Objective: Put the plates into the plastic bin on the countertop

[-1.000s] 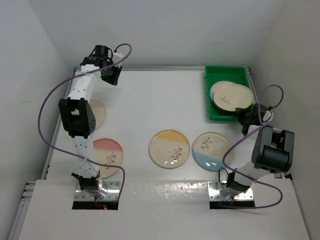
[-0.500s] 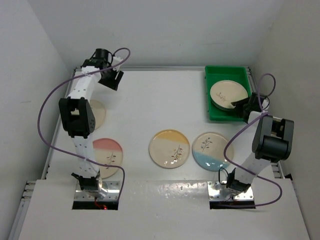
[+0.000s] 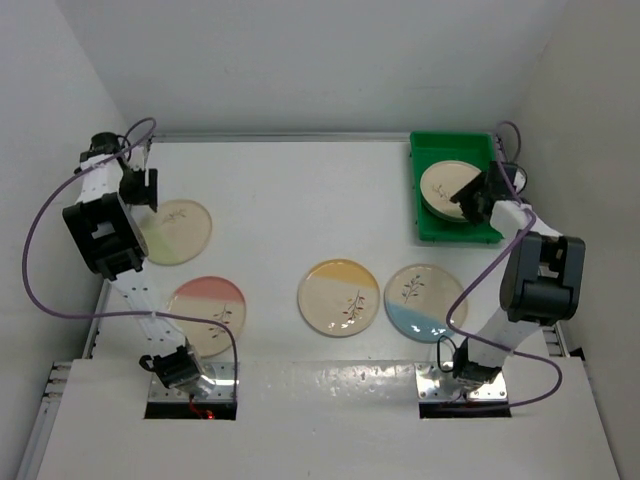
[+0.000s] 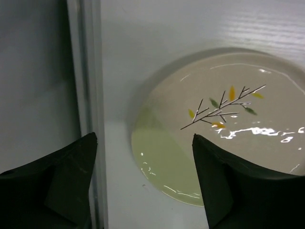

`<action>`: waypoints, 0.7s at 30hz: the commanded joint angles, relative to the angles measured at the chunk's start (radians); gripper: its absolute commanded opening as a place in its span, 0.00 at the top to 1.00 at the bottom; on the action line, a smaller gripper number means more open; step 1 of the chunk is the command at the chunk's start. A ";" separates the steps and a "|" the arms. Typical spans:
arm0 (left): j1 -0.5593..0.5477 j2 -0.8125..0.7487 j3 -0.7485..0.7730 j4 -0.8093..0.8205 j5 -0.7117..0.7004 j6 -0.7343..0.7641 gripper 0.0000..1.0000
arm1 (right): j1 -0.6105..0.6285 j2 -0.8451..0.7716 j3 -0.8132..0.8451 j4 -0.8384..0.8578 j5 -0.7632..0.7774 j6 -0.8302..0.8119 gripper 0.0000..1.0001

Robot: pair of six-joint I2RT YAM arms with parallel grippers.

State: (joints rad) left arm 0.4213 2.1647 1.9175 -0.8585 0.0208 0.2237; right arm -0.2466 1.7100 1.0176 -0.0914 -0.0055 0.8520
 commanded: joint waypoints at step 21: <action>-0.143 0.049 -0.080 -0.033 0.396 0.175 1.00 | 0.589 0.153 0.435 -0.126 -0.450 -0.438 0.28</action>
State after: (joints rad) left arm 0.4355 2.2574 1.8389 -0.8520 0.2657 0.3641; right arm 0.2840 1.7351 1.3567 -0.1810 -0.2642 0.4854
